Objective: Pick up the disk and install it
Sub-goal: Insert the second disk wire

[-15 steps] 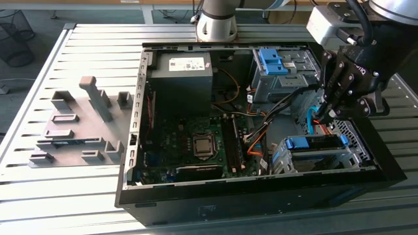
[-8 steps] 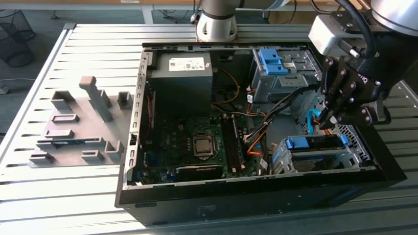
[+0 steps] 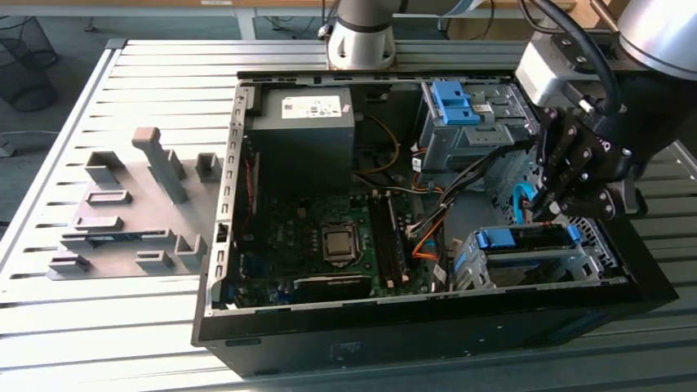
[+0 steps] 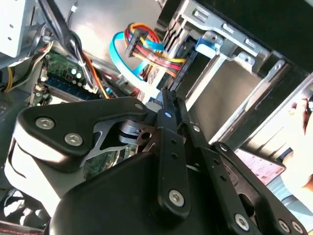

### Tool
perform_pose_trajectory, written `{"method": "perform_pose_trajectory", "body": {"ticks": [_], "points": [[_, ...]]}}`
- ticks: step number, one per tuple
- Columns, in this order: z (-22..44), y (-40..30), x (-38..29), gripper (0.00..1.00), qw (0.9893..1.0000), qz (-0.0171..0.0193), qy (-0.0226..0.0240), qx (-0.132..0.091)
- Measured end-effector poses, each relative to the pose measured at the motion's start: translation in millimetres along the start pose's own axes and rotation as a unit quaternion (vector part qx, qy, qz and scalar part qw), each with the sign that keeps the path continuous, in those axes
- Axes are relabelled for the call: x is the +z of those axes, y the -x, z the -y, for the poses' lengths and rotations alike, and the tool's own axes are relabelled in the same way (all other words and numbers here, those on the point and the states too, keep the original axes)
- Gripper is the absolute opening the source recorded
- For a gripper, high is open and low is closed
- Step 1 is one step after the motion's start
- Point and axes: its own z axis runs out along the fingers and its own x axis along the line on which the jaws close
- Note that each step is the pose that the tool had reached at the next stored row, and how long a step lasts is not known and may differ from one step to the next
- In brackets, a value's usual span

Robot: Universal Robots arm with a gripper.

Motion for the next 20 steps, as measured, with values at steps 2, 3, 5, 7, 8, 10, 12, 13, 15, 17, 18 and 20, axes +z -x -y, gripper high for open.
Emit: {"method": "perform_pose_trajectory", "body": {"ticks": [2,3,5,7,8,10,12,13,15,17,18,20], "points": [[0.7,-0.2,2.4,0.16,1.0,0.0007,0.0002,0.0],[0.7,-0.5,3.4,0.16,1.0,0.0012,0.0002,0.0],[0.8,-3.2,4.9,0.16,1.0,0.0031,0.0007,0.0],[1.0,-5.6,5.9,0.16,1.0,0.0056,0.0027,0.0],[1.0,-6.7,6.2,0.16,1.0,0.0073,0.0042,0.0],[1.0,-7.4,6.3,0.16,0.9999,0.0114,0.0088,0.0],[1.1,-7.4,6.8,0.16,0.9998,0.0162,0.0114,0.0],[1.1,-7.4,7.8,0.16,0.9998,0.0176,0.0115,0.0],[1.1,-7.5,10.2,0.16,0.9998,0.0189,0.0116,0.0],[1.6,-7.6,11.9,0.16,0.9997,0.0204,0.0117,0.0],[1.8,-8.0,12.5,0.16,0.9997,0.0215,0.0117,0.0],[2.0,-8.3,14.5,0.16,0.9997,0.0223,0.0117,0.0]]}}
